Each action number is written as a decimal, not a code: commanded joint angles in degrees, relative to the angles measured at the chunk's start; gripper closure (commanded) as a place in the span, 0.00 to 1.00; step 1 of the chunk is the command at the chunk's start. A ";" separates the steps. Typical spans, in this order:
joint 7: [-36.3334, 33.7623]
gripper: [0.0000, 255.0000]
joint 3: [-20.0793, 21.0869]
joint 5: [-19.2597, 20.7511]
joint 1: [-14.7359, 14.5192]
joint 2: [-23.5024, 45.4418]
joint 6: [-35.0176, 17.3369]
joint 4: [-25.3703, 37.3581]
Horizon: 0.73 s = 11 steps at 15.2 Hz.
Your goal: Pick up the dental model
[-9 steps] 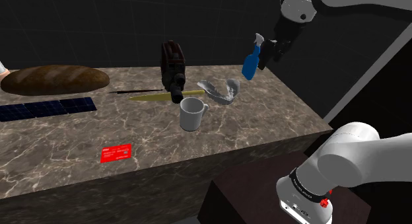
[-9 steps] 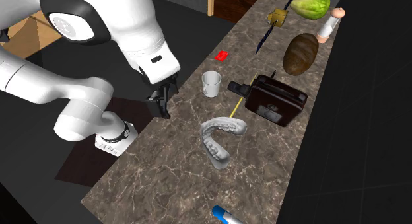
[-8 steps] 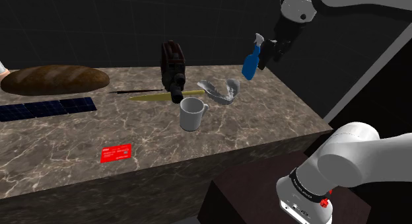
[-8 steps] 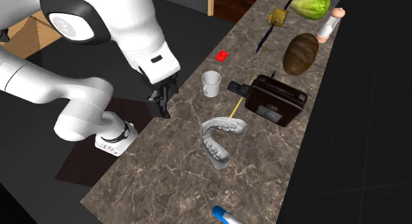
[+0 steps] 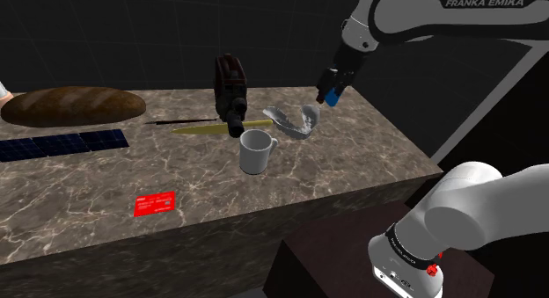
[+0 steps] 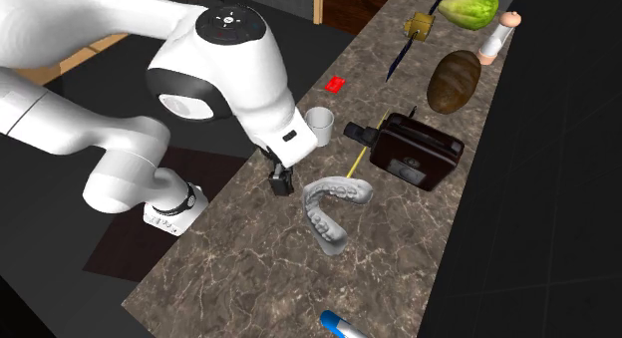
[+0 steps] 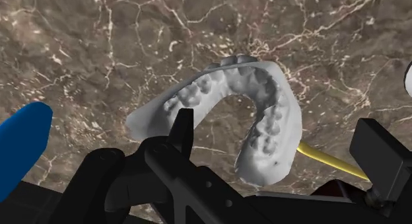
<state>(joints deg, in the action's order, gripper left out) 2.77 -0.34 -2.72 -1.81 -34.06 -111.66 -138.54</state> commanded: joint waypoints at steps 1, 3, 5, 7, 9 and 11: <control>1.37 0.00 -0.89 -1.83 -0.80 3.53 -3.77 -0.14; 2.95 0.00 -1.75 -3.87 -1.73 7.31 -7.30 0.08; 4.79 0.00 -2.57 -6.21 -2.74 11.27 -10.60 0.65; 6.91 0.00 -3.35 -8.87 -3.81 15.38 -13.60 1.58; 9.30 0.00 -4.05 -11.88 -4.93 19.61 -16.26 2.88; 11.36 0.00 -4.44 -14.48 -5.69 22.96 -18.06 4.14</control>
<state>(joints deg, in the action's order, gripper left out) 12.80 -4.46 -15.75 -7.11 -13.07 -128.33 -134.86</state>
